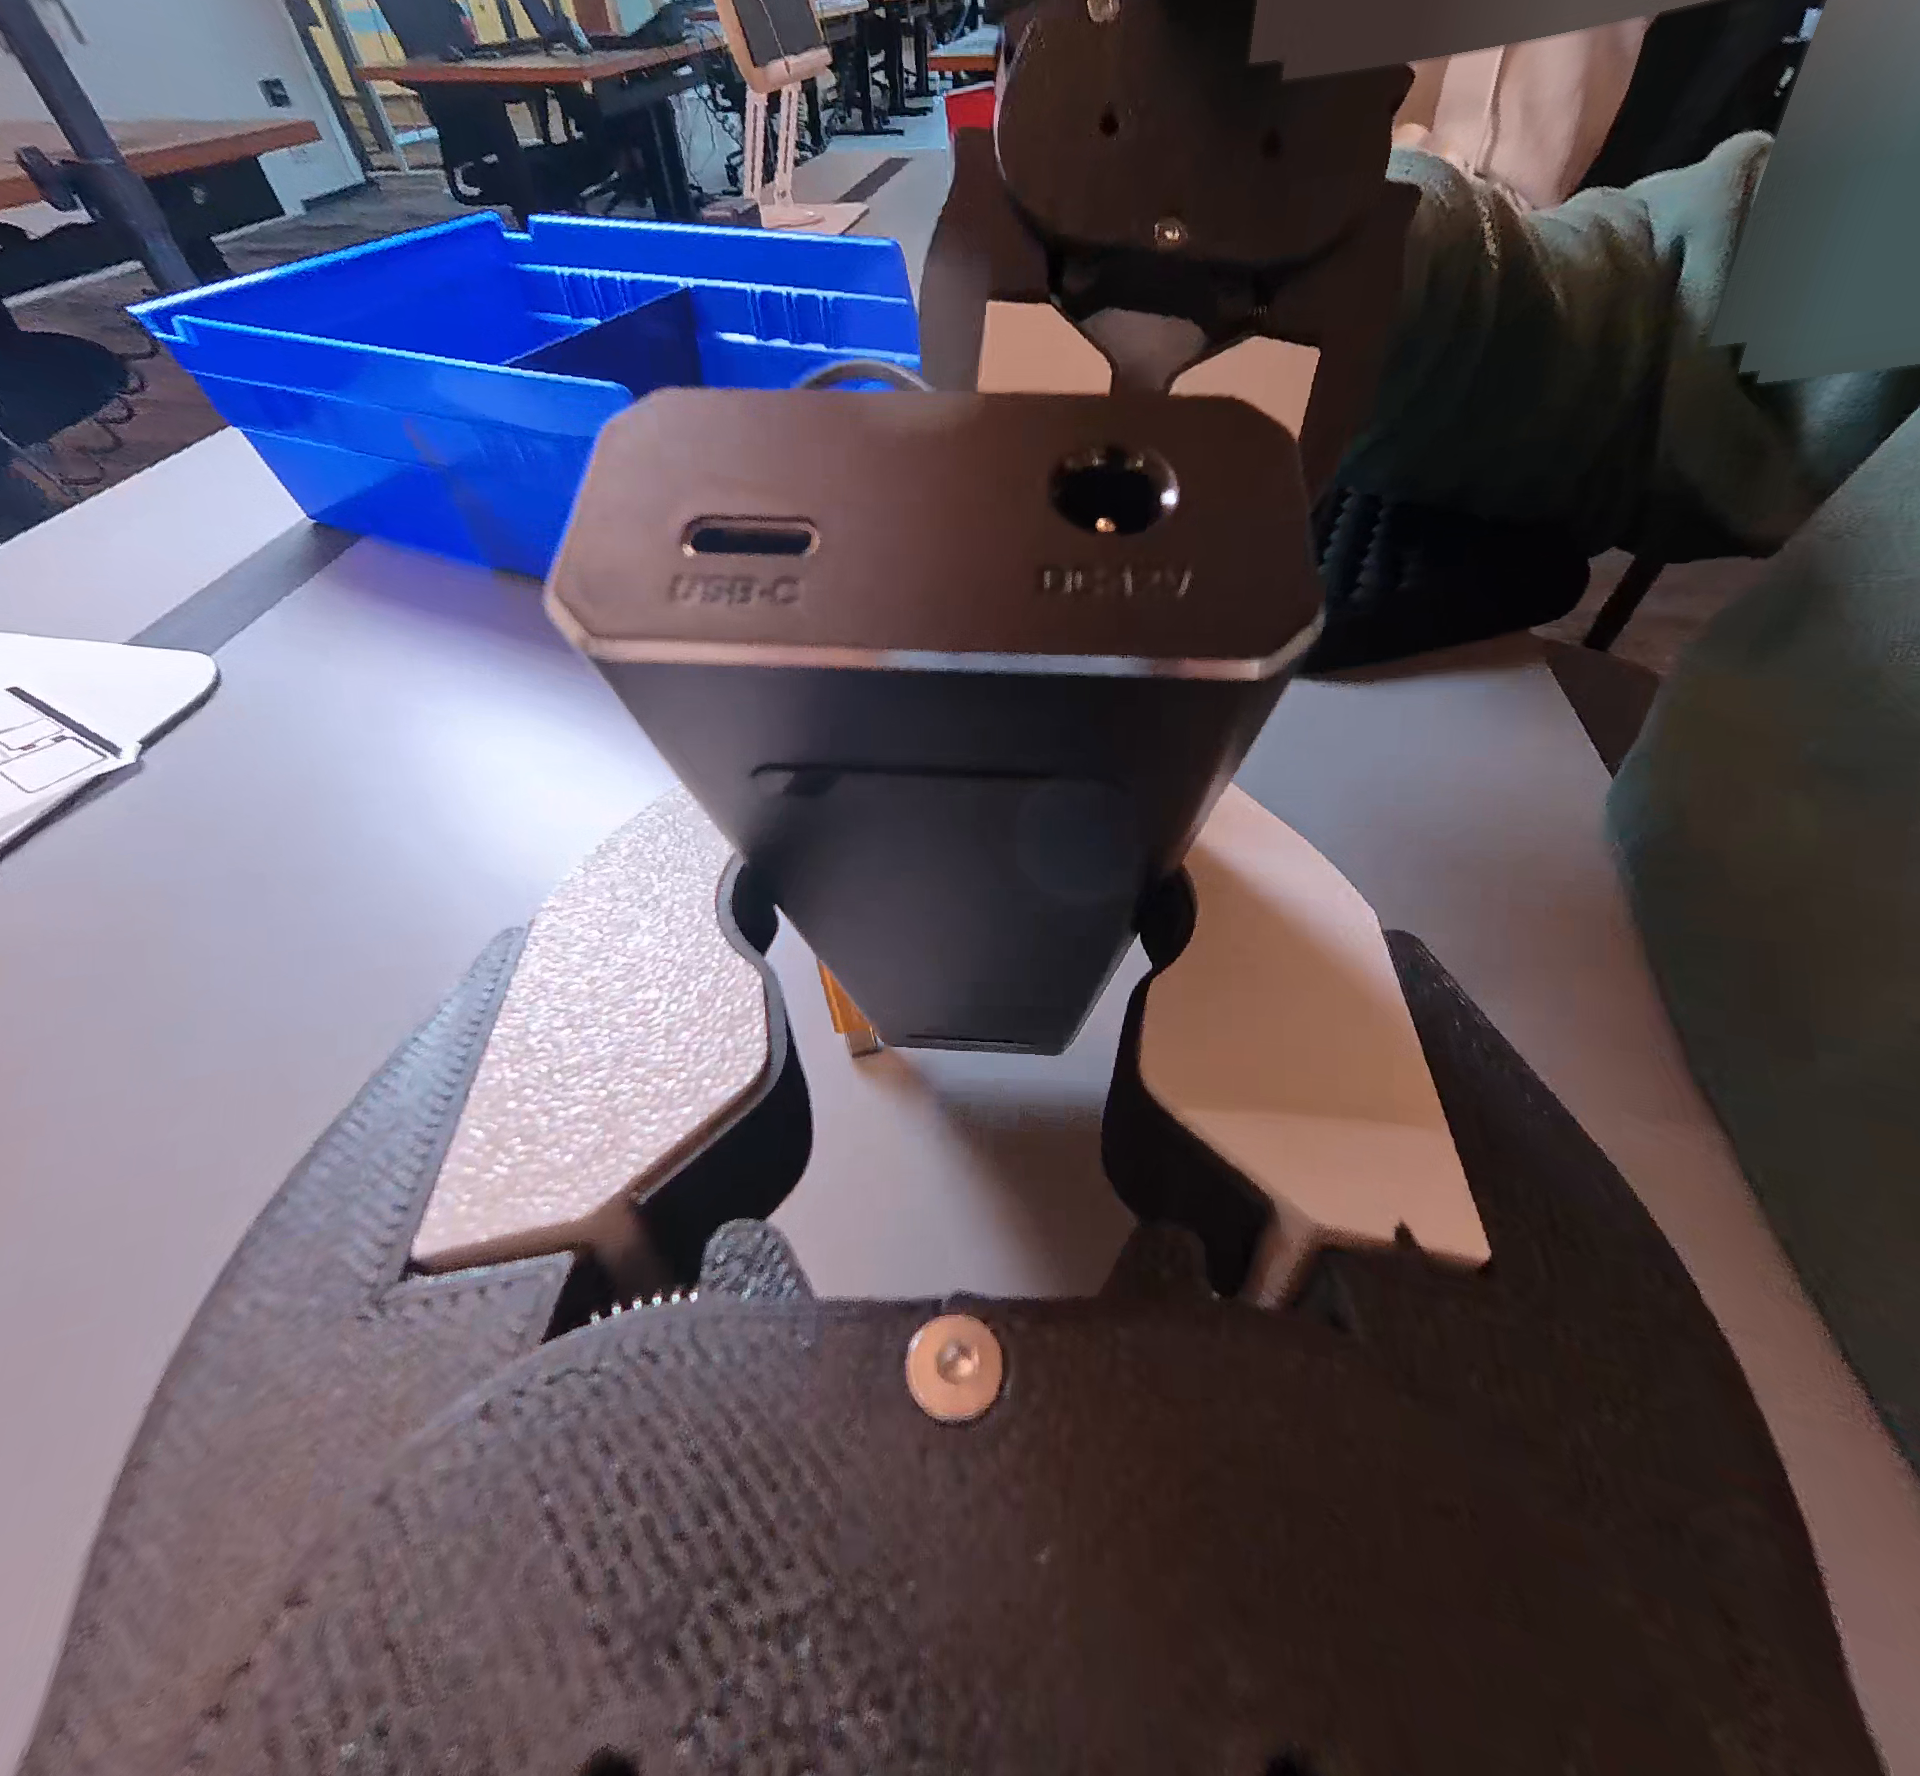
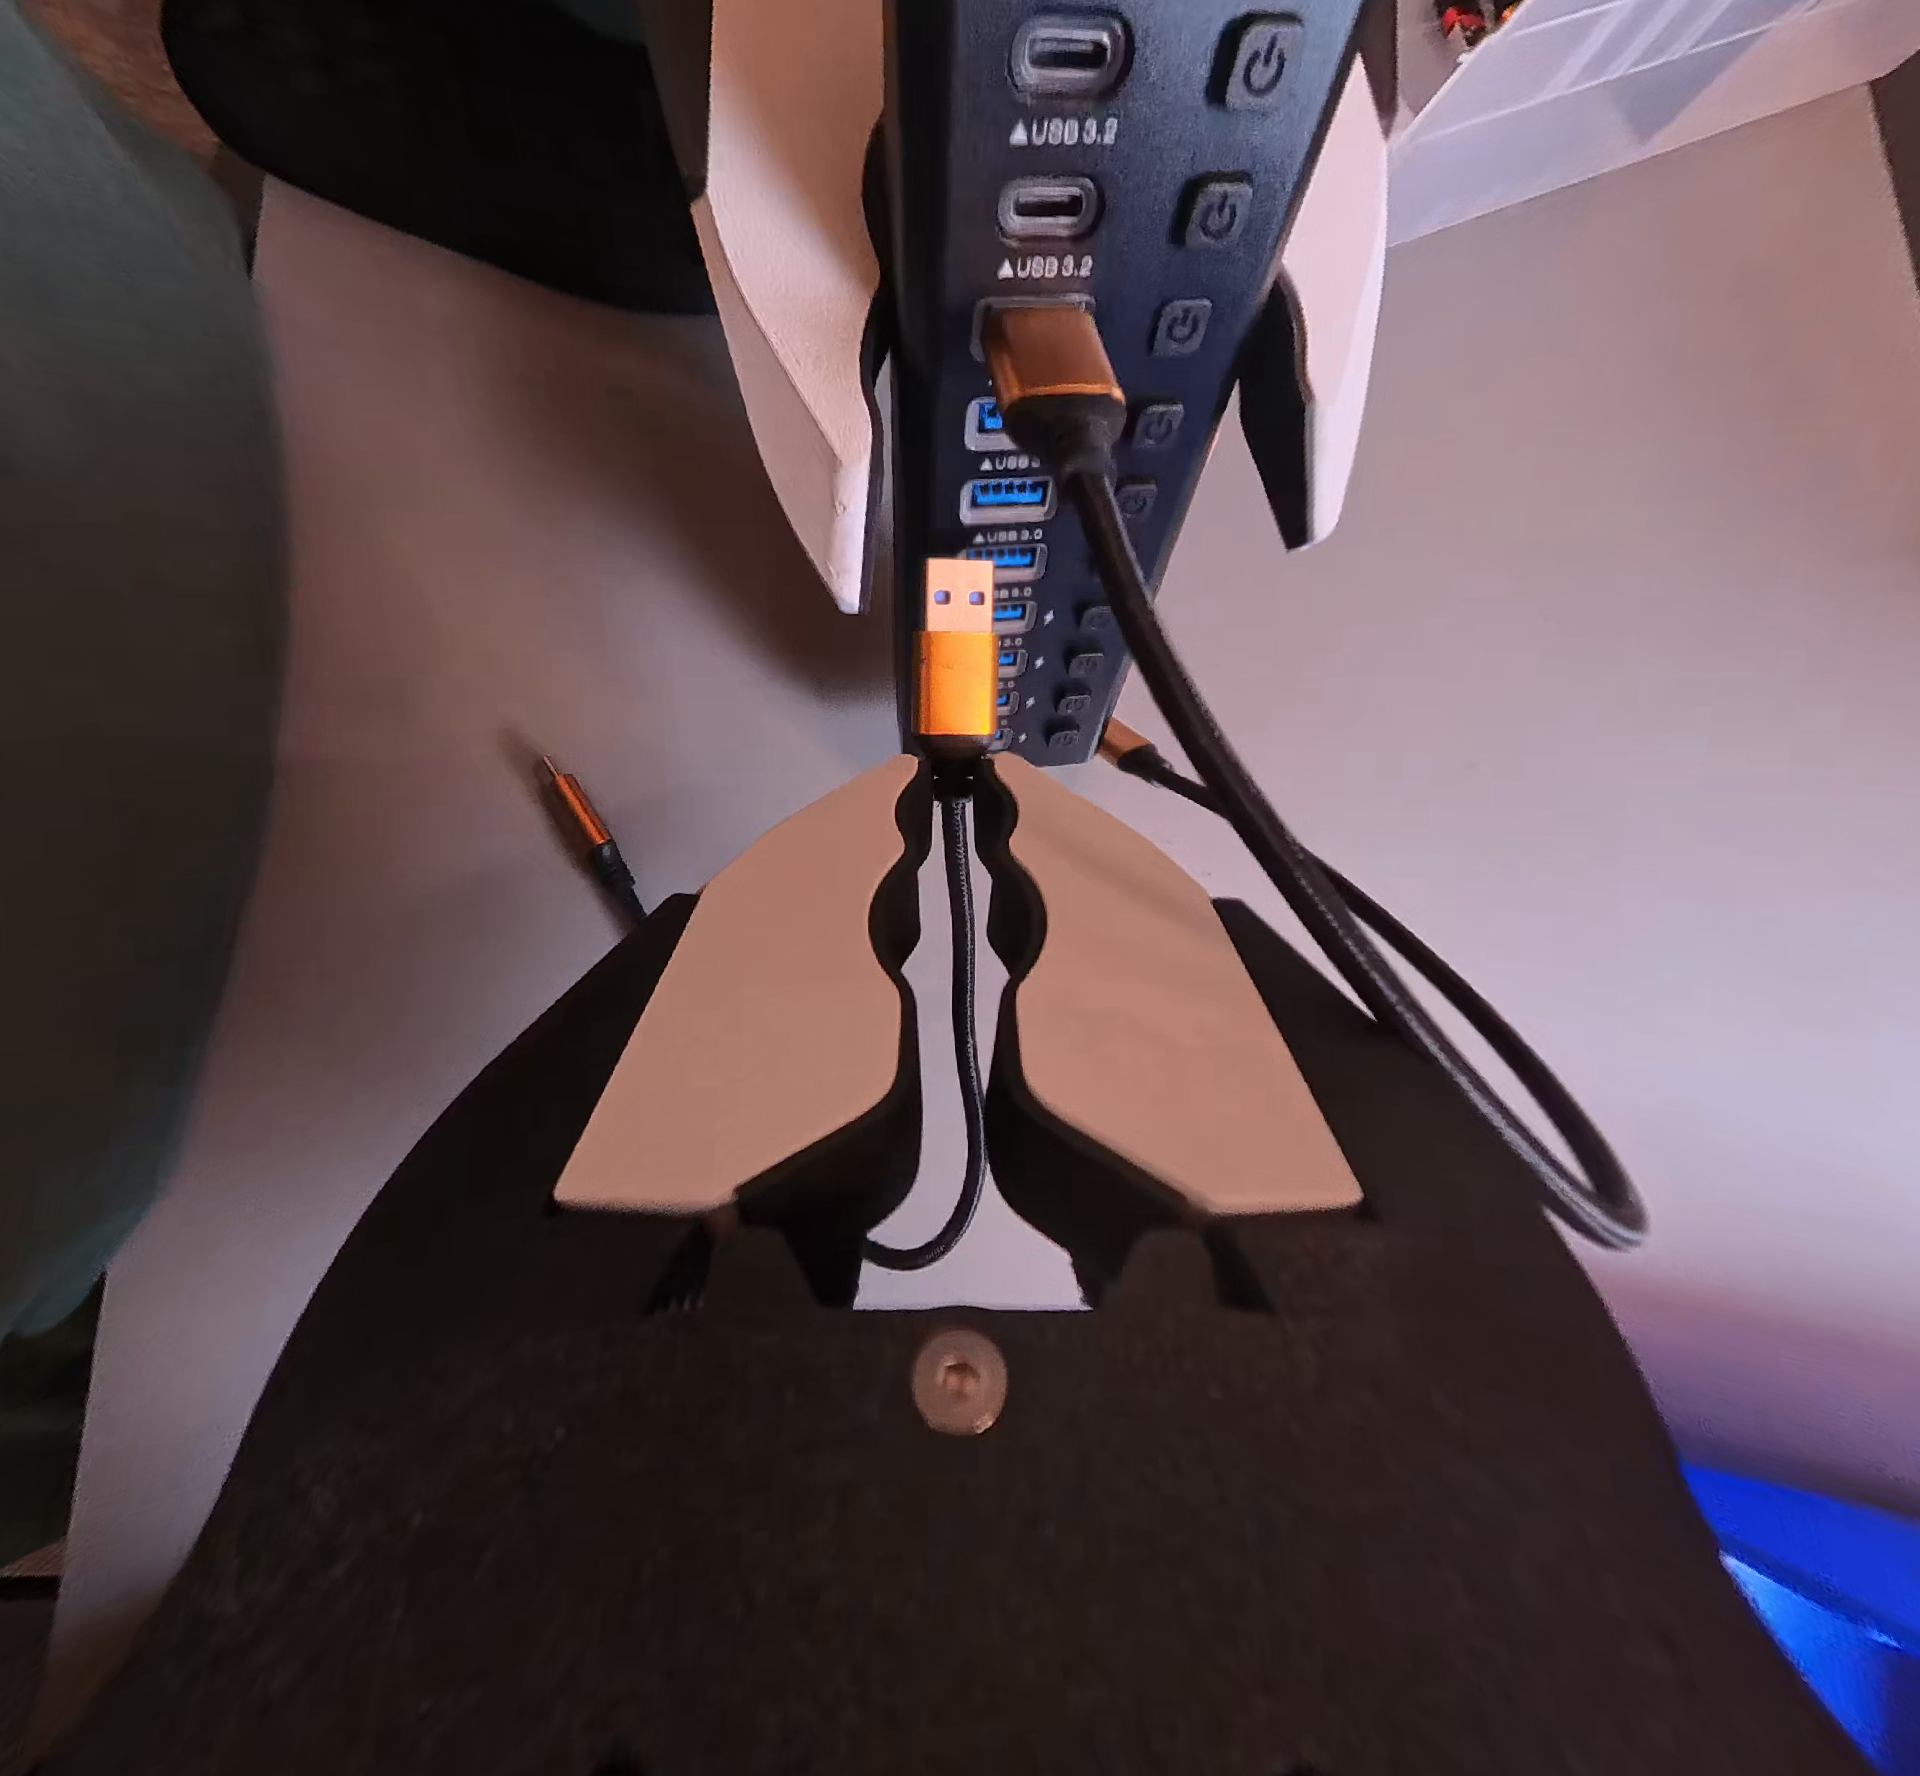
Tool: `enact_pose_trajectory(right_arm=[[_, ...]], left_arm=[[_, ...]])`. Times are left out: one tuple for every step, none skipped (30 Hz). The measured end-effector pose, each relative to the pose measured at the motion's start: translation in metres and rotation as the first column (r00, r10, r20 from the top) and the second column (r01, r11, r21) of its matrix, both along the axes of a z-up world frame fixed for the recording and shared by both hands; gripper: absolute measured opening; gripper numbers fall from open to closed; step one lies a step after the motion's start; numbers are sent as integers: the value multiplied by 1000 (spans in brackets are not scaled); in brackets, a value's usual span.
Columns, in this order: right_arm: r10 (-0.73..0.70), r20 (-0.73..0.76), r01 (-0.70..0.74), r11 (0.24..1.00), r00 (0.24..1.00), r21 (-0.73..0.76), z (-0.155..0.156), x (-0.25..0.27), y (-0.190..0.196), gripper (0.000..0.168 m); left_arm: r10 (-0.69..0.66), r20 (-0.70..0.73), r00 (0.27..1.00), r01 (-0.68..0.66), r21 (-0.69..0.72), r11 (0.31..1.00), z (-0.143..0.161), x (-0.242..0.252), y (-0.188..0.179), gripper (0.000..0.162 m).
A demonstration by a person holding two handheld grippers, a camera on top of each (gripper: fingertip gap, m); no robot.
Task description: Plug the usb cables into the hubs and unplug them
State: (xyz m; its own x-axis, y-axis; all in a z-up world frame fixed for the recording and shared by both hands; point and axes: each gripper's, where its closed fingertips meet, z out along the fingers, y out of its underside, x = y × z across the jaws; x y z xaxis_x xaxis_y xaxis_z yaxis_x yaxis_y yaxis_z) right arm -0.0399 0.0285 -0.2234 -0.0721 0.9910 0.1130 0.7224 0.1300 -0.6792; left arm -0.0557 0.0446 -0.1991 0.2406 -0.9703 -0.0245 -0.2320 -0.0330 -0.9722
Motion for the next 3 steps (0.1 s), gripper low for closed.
enact_pose_trajectory(right_arm=[[0, 5, 0, 1000, 1000, 4, -1, 0, 0, 8], [-1, 11, 1, 1000, 1000, 8, -1, 0, 1, 8], [-2, 16, 2, 1000, 1000, 9, -2, 0, 1, 8]], left_arm=[[-9, -11, 1000, 9, -4, 1000, -3, 1, -2, 71], [-17, -24, 1000, 17, -5, 1000, -5, 2, -3, 71], [-25, -38, 999, 25, -6, 1000, -8, 3, -4, 71]])
